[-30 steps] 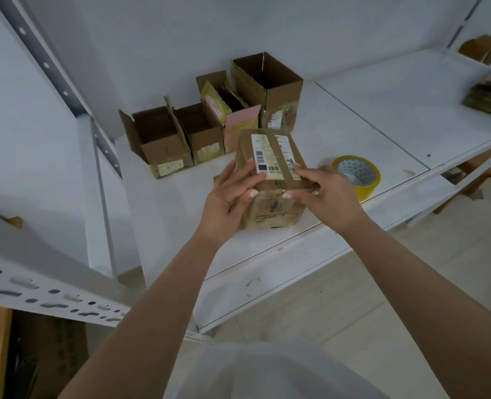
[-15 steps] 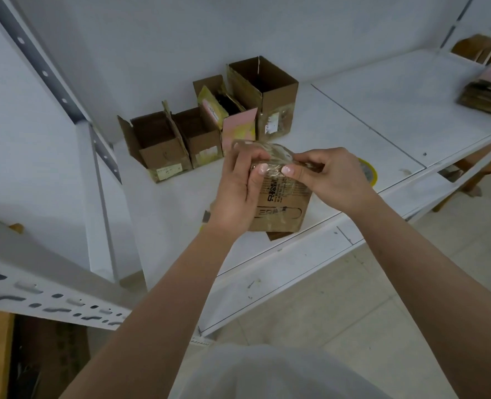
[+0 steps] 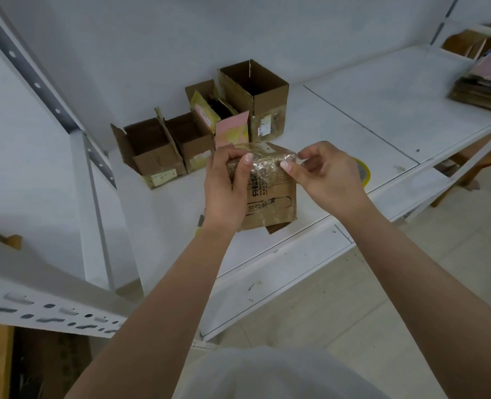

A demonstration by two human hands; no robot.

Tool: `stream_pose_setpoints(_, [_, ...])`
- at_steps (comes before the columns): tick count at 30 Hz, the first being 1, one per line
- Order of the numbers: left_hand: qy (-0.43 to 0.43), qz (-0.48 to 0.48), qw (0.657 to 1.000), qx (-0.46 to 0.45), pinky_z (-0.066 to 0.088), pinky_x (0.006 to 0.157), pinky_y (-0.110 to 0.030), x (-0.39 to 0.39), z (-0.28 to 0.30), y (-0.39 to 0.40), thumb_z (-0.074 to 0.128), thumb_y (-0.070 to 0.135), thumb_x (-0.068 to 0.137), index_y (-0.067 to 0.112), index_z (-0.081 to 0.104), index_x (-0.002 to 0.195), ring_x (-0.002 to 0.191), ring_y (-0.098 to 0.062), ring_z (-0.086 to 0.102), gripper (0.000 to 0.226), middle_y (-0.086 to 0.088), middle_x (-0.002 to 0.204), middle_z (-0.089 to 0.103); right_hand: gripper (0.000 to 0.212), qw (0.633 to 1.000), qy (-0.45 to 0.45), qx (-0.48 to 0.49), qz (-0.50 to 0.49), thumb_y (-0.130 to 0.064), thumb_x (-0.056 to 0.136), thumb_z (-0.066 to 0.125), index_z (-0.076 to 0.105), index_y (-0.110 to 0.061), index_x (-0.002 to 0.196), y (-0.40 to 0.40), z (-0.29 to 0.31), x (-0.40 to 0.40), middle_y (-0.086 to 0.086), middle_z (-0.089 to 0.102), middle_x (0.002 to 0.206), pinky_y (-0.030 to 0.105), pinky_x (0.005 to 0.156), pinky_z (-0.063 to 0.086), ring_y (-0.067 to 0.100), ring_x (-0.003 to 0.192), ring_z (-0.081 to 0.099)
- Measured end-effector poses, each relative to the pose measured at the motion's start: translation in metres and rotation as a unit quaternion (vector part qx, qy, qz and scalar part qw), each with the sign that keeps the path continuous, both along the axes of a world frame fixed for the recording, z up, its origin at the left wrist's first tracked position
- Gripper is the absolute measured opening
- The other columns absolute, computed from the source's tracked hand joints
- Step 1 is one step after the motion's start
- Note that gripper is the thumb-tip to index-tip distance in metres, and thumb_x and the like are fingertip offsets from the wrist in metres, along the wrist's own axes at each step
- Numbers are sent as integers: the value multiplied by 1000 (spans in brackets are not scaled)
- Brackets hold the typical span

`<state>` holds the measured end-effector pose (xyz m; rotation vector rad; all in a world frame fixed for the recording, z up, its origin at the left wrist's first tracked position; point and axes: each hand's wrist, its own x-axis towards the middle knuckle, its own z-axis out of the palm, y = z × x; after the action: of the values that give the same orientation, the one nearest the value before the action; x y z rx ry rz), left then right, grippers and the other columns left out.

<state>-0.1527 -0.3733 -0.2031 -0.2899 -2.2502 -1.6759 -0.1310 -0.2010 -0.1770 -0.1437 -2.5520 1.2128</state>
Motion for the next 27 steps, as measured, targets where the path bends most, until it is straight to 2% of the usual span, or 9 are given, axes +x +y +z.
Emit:
stream_pose_setpoints(2, [-3,2,1000,-12,42,96,-23,-1,-2,2,50,37,99,33,53,101,107,1,50,5,0,118,55,34,1000,-8,13,-9,-50,87,64,57,-16,91,2,-2,0,-9,58,73,32,71,50,15,74,63])
stream_pose_setpoints(5, [-6,0,1000,-21,37,90,-8,-1,-7,6,51,36,98,26,55,103,104,8,49,12,0,118,55,27,998,14,52,23,-34,94,60,52,-12,81,4,-4,1,-9,50,63,30,63,39,14,63,52])
stream_pose_setpoints(8, [-7,-1,1000,-16,43,91,-20,0,-7,10,52,34,98,24,55,103,103,-7,54,11,-4,115,58,26,996,47,70,38,-23,96,58,48,-9,77,4,-6,2,-6,42,56,34,58,38,17,55,43])
stream_pose_setpoints(10, [-7,3,1000,-21,44,90,-24,0,-5,12,52,33,99,25,55,102,101,-9,55,9,-5,112,59,32,994,53,80,45,-29,98,53,48,-7,76,4,-6,2,-2,48,56,37,59,42,20,56,48])
stream_pose_setpoints(13, [-5,12,1000,-24,45,87,-25,-1,2,8,51,33,99,30,53,99,97,-3,54,3,-3,110,59,48,995,39,-47,80,-40,102,38,56,-6,73,8,-8,4,2,60,63,37,65,47,14,63,58])
stream_pose_setpoints(16, [-17,9,1000,-10,50,87,-34,-2,12,3,48,37,100,34,52,99,99,-14,59,5,-5,108,61,41,989,44,-126,59,-30,106,32,60,-9,85,15,-15,-1,3,60,69,36,71,45,9,67,54])
stream_pose_setpoints(21, [-38,-2,999,5,51,82,-33,3,21,2,47,36,100,28,53,100,97,-18,61,11,-7,106,63,40,984,84,-110,113,-31,105,31,52,-12,134,-7,-18,-13,-3,66,104,28,83,51,7,97,62])
stream_pose_setpoints(23, [-35,3,999,11,49,82,-29,4,22,1,47,35,101,26,53,101,98,-17,60,11,-6,107,63,42,985,117,-60,110,-31,103,33,54,-12,134,-13,-18,-16,6,66,118,35,89,53,17,108,62])
stream_pose_setpoints(27, [-37,11,999,-4,50,86,-33,4,23,1,49,33,100,25,54,100,99,-17,59,10,-7,108,62,40,984,153,34,83,-31,102,36,64,-8,117,-12,-17,-20,7,70,100,43,75,53,22,90,65])
